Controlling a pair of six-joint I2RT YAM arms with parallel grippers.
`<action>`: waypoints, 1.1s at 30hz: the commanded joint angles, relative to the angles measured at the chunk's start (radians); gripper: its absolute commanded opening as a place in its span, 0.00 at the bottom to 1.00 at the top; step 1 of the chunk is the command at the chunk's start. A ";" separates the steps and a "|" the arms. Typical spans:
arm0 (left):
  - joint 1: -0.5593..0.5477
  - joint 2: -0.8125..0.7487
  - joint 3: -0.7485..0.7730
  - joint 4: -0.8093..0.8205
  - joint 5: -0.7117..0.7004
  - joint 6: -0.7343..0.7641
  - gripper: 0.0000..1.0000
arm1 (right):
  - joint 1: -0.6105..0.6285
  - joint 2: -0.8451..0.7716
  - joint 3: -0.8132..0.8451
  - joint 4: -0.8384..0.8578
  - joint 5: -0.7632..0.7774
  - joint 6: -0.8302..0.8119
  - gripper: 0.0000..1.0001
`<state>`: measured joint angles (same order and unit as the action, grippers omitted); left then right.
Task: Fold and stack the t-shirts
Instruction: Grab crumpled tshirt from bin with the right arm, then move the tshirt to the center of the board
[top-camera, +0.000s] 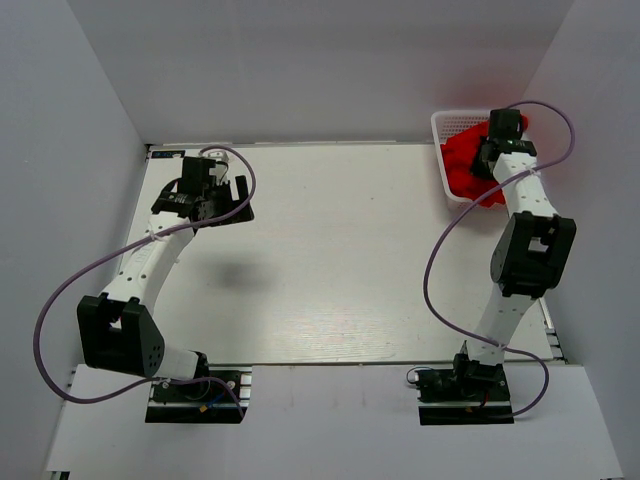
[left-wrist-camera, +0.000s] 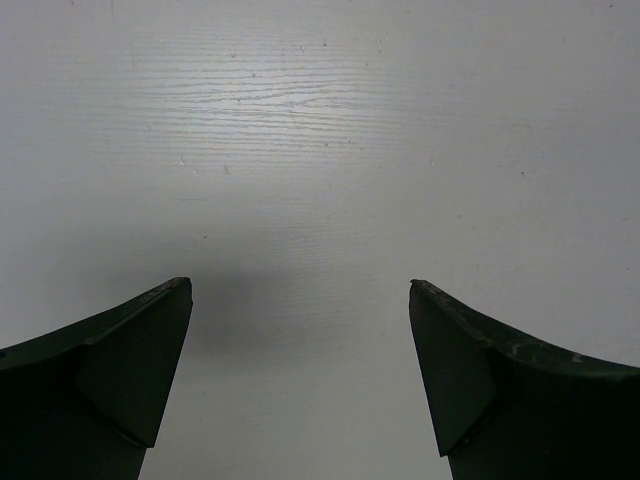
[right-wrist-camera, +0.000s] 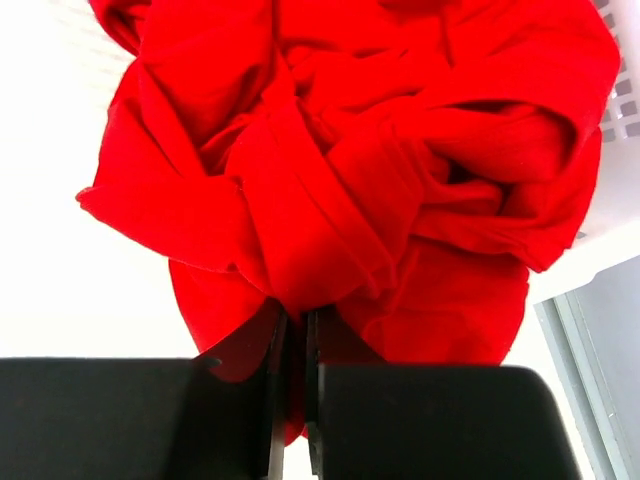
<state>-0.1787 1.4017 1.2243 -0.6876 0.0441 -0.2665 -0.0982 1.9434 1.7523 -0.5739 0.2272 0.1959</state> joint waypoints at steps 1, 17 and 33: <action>0.001 -0.024 0.046 0.010 0.011 0.001 1.00 | -0.003 -0.093 0.015 0.048 -0.025 -0.007 0.00; 0.001 -0.052 0.073 -0.012 0.050 0.001 1.00 | 0.009 -0.313 0.286 0.085 -0.463 -0.079 0.00; 0.001 -0.223 0.073 -0.121 -0.055 0.029 1.00 | 0.234 -0.384 0.369 0.440 -1.100 0.201 0.00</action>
<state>-0.1787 1.2358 1.2770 -0.7662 0.0399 -0.2501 0.0826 1.5768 2.0758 -0.2886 -0.7197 0.3237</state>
